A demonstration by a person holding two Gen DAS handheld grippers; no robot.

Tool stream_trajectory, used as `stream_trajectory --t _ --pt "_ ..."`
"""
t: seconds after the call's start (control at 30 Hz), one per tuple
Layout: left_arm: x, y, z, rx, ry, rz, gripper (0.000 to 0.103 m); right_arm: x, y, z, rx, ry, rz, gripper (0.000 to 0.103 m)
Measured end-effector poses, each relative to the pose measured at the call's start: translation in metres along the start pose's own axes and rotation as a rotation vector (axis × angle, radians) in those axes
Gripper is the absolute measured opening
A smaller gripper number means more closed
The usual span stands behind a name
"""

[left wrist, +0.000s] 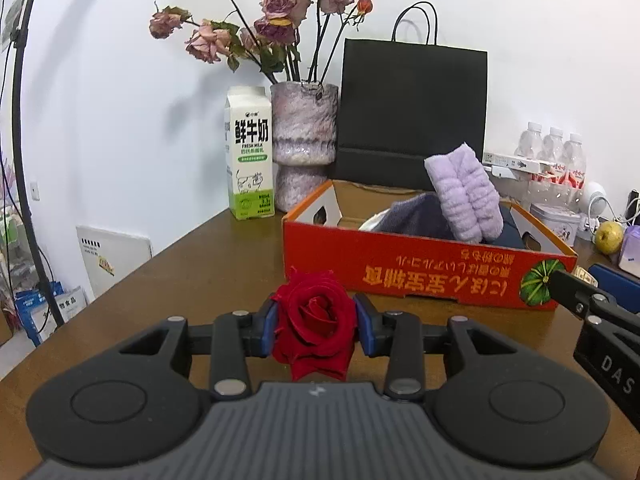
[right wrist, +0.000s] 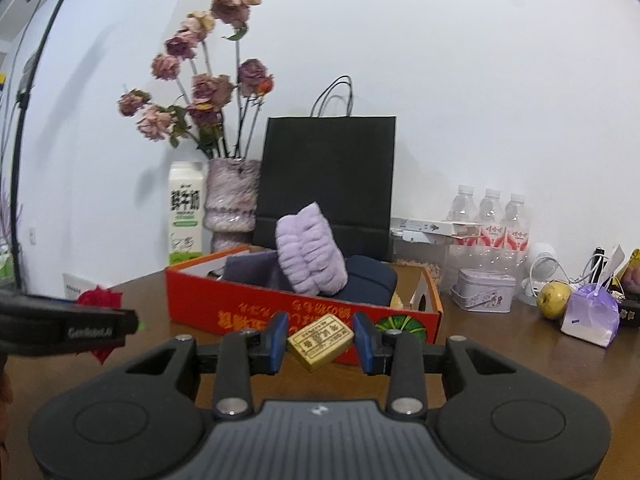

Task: Organize objects
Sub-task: 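Carry the red rose and yellow block with both grippers over the red box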

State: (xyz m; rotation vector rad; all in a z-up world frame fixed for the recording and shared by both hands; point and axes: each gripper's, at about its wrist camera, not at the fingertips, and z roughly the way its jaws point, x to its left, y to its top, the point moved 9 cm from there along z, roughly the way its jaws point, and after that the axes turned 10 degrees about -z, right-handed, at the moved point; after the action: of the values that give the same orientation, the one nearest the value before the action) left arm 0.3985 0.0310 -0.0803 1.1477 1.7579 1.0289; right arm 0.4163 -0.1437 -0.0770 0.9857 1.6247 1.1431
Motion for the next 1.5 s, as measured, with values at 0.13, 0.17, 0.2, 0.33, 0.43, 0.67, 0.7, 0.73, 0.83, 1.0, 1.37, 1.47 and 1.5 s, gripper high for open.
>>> stream_trajectory --t 0.13,0.17,0.2,0.33,0.43,0.67,0.7,0.73,0.83,1.0,1.37,1.47,1.5 --pt "-0.010 0.006 0.009 -0.021 -0.013 0.008 0.039 -0.003 0.002 0.013 -0.010 -0.012 0.011 0.034" --pt "-0.012 0.009 0.011 -0.028 -0.015 0.007 0.039 -0.004 0.003 0.015 -0.012 -0.014 0.015 0.034" --pt "-0.014 0.012 0.014 -0.037 -0.020 0.003 0.039 -0.005 0.003 0.017 -0.016 -0.017 0.019 0.034" --pt "-0.021 0.027 0.024 -0.072 -0.031 -0.024 0.039 -0.008 0.006 0.028 -0.029 -0.020 0.034 0.034" --pt "-0.026 0.043 0.032 -0.105 -0.035 -0.047 0.039 -0.009 0.012 0.036 -0.046 -0.013 0.044 0.034" --pt "-0.030 0.072 0.050 -0.148 -0.058 -0.106 0.039 -0.013 0.031 0.056 -0.098 -0.018 0.047 0.034" --pt "-0.030 0.076 0.053 -0.153 -0.059 -0.113 0.039 -0.014 0.034 0.061 -0.101 -0.017 0.048 0.034" --pt "-0.031 0.080 0.055 -0.157 -0.060 -0.119 0.039 -0.015 0.035 0.064 -0.104 -0.018 0.050 0.034" --pt "-0.032 0.089 0.066 -0.161 -0.064 -0.137 0.039 -0.023 0.041 0.074 -0.114 -0.021 0.071 0.034" --pt "-0.034 0.099 0.083 -0.160 -0.066 -0.153 0.039 -0.037 0.050 0.090 -0.129 -0.039 0.092 0.034" --pt "-0.044 0.116 0.118 -0.166 -0.085 -0.152 0.039 -0.058 0.061 0.130 -0.139 -0.042 0.112 0.034" --pt "-0.047 0.117 0.129 -0.159 -0.091 -0.143 0.039 -0.059 0.064 0.142 -0.145 -0.027 0.104 0.034" --pt "-0.048 0.117 0.133 -0.155 -0.092 -0.140 0.039 -0.059 0.065 0.145 -0.147 -0.026 0.099 0.034"
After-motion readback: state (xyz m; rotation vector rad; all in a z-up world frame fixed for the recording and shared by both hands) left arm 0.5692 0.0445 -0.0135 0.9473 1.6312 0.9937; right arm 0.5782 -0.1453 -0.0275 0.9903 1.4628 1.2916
